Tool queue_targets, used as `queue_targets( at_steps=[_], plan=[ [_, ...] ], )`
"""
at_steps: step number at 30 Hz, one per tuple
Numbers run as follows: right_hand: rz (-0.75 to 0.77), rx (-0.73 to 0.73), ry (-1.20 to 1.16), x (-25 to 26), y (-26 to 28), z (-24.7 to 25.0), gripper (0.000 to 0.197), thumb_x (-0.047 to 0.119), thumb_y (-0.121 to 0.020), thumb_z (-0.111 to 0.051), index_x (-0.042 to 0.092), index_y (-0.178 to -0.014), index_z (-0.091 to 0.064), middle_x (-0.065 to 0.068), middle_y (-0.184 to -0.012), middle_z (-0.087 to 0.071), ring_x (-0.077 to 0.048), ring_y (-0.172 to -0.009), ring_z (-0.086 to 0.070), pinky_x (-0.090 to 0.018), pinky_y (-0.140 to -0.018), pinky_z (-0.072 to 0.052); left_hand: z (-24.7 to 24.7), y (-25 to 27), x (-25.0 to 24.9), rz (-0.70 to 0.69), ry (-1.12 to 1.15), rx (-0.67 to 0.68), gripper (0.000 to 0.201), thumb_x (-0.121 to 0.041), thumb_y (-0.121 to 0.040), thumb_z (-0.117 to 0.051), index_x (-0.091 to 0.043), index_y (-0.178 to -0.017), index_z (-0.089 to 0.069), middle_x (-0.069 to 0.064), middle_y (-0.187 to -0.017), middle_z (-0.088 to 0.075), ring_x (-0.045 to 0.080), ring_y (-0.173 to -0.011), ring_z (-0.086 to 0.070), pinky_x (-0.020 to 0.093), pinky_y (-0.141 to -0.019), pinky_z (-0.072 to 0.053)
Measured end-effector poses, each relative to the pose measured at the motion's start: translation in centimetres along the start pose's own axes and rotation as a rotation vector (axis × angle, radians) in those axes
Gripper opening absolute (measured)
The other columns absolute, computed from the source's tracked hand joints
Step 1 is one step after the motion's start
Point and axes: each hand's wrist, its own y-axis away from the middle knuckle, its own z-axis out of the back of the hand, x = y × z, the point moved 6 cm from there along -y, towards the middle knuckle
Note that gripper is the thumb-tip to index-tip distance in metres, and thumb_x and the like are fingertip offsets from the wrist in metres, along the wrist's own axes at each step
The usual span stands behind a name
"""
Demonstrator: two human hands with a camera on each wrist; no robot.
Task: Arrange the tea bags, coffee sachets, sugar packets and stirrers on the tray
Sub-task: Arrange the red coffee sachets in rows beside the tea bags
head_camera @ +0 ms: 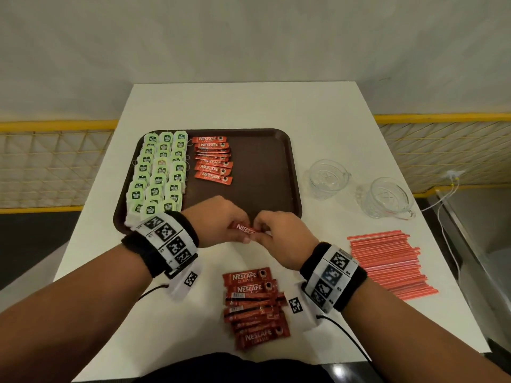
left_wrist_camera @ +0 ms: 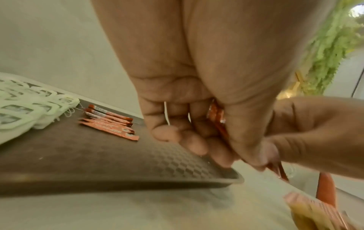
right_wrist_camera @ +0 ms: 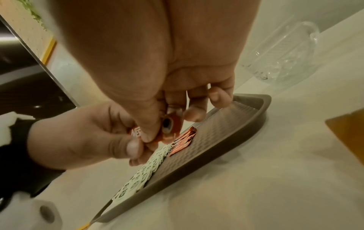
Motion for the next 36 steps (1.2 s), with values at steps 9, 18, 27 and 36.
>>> queue_targets(
  at_steps=[9, 18, 27, 36],
  plan=[
    [-0.025, 0.141, 0.084, -1.1, 2.0, -0.9, 0.039, 0.037, -0.087, -0.070, 0.021, -0.118, -0.054, 0.005, -0.100, -0.062, -0.013, -0.087, -0.057, -0.029, -0.077, -0.046, 1.8, 1.4, 5.3, 0.225, -0.103, -0.259, 0.025, -0.038, -0.096, -0.054, -0.023, -0.100, -0.073, -0.007, -0.088, -0.055, 0.013, -0.083, -0.054, 0.033, -0.079, -0.047],
    [0.025, 0.372, 0.348, -0.5, 3.4, -4.9, 0.029, 0.039, -0.087, -0.068, 0.020, -0.108, -0.065, -0.004, -0.109, -0.063, -0.023, -0.098, -0.058, -0.035, -0.083, -0.048, 2.3, 0.1, 8.7, 0.476, -0.092, -0.183, 0.025, -0.040, -0.080, -0.076, -0.028, -0.101, -0.070, -0.011, -0.096, -0.068, 0.007, -0.089, -0.062, 0.025, -0.080, -0.049],
    [-0.023, 0.353, 0.352, 0.0, 2.2, -5.6, 0.029, 0.035, -0.089, -0.066, 0.022, -0.115, -0.063, -0.002, -0.115, -0.062, -0.022, -0.104, -0.057, -0.033, -0.086, -0.045, 2.2, -3.2, 9.0, 0.460, -0.164, -0.022, 0.014, -0.030, -0.082, -0.075, -0.027, -0.096, -0.072, -0.008, -0.096, -0.067, 0.013, -0.096, -0.060, 0.031, -0.087, -0.051],
    [-0.156, 0.346, 0.331, 0.7, 2.1, -5.7, 0.012, 0.020, -0.087, -0.065, 0.018, -0.098, -0.064, -0.004, -0.110, -0.062, -0.024, -0.099, -0.058, -0.034, -0.085, -0.048, 4.5, -6.2, 11.4, 0.432, -0.233, -0.147, 0.027, -0.036, -0.080, -0.075, -0.027, -0.104, -0.068, 0.000, -0.110, -0.065, 0.021, -0.100, -0.061, 0.031, -0.085, -0.049]
  ],
)
